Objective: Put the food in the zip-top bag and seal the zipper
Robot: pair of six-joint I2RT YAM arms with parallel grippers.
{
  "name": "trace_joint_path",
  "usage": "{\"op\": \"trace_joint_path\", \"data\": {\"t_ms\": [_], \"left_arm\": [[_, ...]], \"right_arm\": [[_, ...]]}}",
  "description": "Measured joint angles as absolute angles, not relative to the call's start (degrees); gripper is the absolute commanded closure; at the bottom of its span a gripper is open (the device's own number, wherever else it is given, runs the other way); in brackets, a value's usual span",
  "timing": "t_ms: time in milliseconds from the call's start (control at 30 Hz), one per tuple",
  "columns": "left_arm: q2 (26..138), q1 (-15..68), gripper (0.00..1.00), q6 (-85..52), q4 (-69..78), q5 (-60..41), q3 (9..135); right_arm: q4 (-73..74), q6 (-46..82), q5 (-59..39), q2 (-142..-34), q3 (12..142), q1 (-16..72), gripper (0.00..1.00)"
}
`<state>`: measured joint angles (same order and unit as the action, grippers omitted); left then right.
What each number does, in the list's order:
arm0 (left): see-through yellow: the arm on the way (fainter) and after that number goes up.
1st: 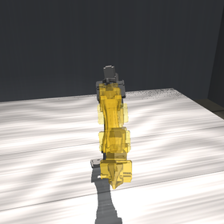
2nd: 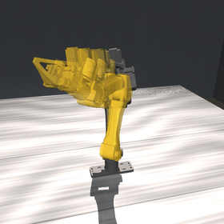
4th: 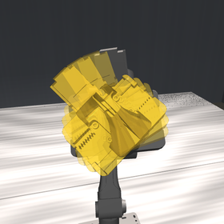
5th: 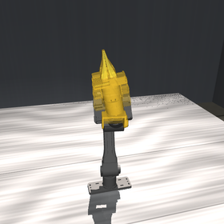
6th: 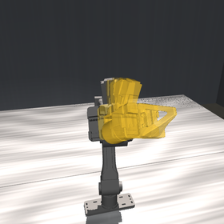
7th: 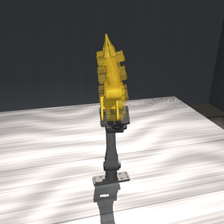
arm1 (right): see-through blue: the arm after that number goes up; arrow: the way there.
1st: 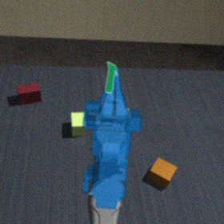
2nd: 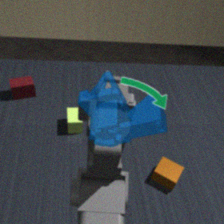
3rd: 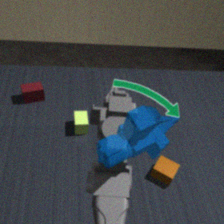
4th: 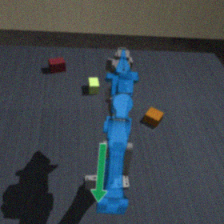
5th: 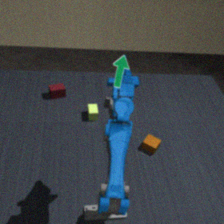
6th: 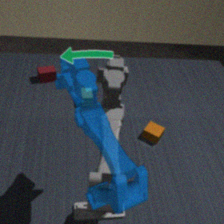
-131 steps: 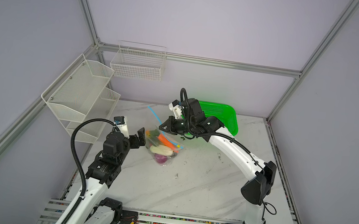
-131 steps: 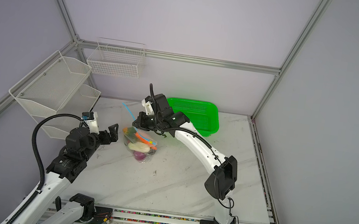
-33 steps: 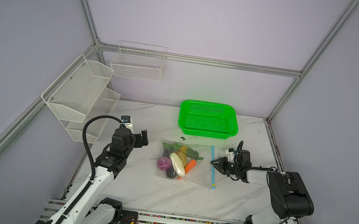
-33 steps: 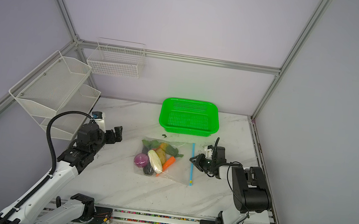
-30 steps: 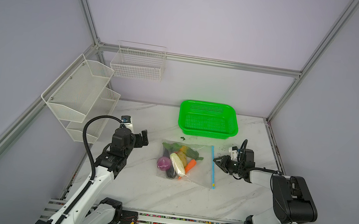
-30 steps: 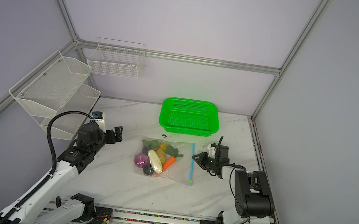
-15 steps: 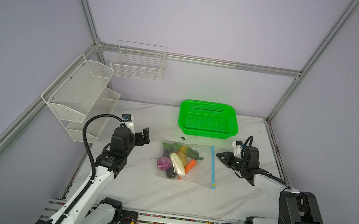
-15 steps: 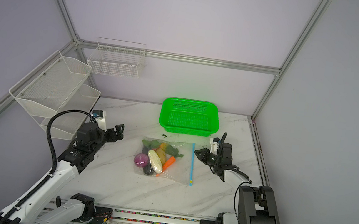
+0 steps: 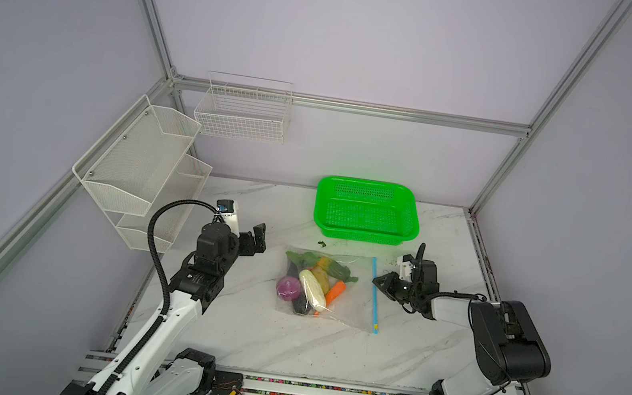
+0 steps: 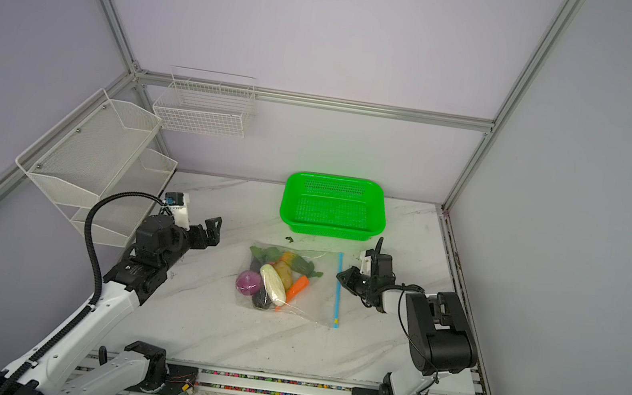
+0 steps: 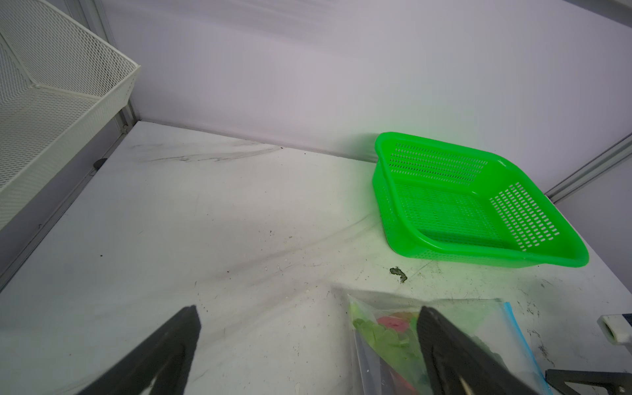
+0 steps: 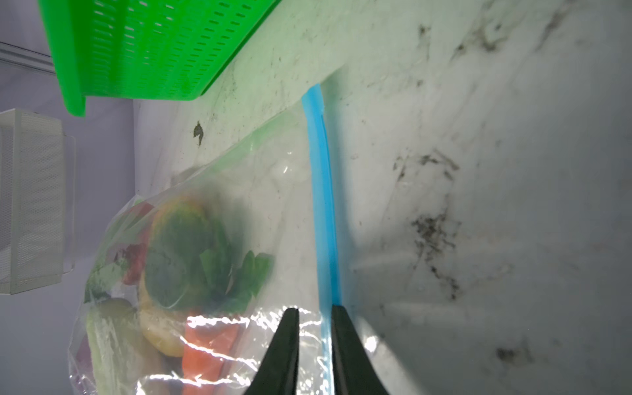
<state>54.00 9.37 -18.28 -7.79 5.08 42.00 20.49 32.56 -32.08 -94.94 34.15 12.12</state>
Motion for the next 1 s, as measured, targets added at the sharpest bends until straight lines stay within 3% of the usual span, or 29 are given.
{"op": "trace_joint_path", "data": {"t_ms": [267,533,767,1000], "left_arm": [[54.98,9.37,0.00,-18.20,-7.64,6.87,40.97],[58.22,9.37,0.00,-14.02,5.06,12.36,30.37],[63.16,7.33,0.00,-8.51,15.77,16.86,24.58],[70.13,3.97,0.00,-7.68,23.99,16.97,24.23]], "right_arm": [[18.85,32.38,-29.71,-95.09,36.56,12.16,0.76],[15.94,22.06,-18.44,-73.25,37.47,11.14,0.76],[28.82,8.14,-2.70,-64.53,31.88,10.76,0.44],[49.47,-3.70,6.94,-65.28,18.00,10.76,0.38]]}}
